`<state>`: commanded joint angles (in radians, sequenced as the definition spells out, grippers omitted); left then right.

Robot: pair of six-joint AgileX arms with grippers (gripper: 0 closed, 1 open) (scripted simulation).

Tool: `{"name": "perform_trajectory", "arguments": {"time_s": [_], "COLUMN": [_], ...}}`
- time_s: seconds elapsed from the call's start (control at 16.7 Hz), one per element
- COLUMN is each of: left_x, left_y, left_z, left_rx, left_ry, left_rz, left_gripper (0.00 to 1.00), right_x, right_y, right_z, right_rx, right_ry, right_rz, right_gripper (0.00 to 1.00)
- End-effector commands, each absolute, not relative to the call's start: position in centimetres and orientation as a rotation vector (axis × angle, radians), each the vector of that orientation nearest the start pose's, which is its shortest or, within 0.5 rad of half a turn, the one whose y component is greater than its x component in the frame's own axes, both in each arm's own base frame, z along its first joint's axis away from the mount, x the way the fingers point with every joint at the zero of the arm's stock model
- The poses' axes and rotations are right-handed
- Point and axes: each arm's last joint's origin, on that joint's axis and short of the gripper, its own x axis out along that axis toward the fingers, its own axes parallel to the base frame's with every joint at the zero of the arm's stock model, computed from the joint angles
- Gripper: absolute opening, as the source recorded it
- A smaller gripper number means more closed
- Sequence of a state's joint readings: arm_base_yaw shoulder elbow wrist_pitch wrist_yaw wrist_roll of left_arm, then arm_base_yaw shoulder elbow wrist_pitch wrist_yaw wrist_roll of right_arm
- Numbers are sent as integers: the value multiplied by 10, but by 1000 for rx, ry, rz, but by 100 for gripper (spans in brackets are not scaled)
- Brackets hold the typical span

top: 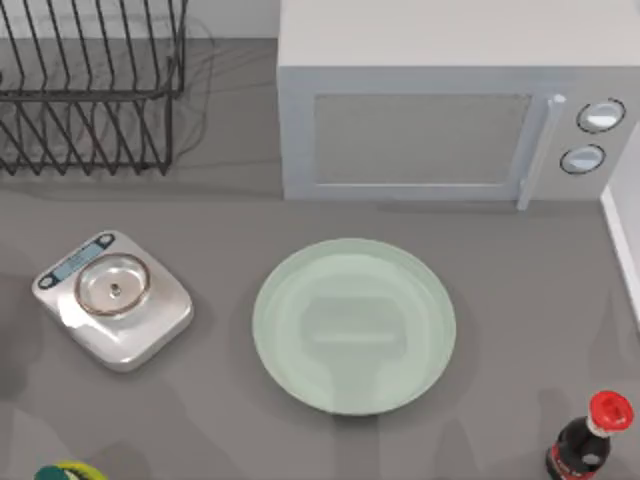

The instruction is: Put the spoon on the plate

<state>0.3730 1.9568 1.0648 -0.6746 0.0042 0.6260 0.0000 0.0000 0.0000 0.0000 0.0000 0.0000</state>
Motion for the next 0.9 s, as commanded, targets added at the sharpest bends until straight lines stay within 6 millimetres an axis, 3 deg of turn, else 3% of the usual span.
{"name": "perform_trajectory", "arguments": {"time_s": [0.48, 0.9], "left_x": [303, 303], "left_y": [120, 120], "left_z": [92, 92], "left_rx": [193, 193], "left_ry": [1557, 1557], "left_rz": [-194, -194], "left_gripper": [2, 0], "right_x": [106, 106], "right_y": [-1, -1], "right_z": [160, 160], "right_rx": [0, 0], "right_ry": [0, 0], "right_rz": [0, 0], "right_gripper": [100, 100]}}
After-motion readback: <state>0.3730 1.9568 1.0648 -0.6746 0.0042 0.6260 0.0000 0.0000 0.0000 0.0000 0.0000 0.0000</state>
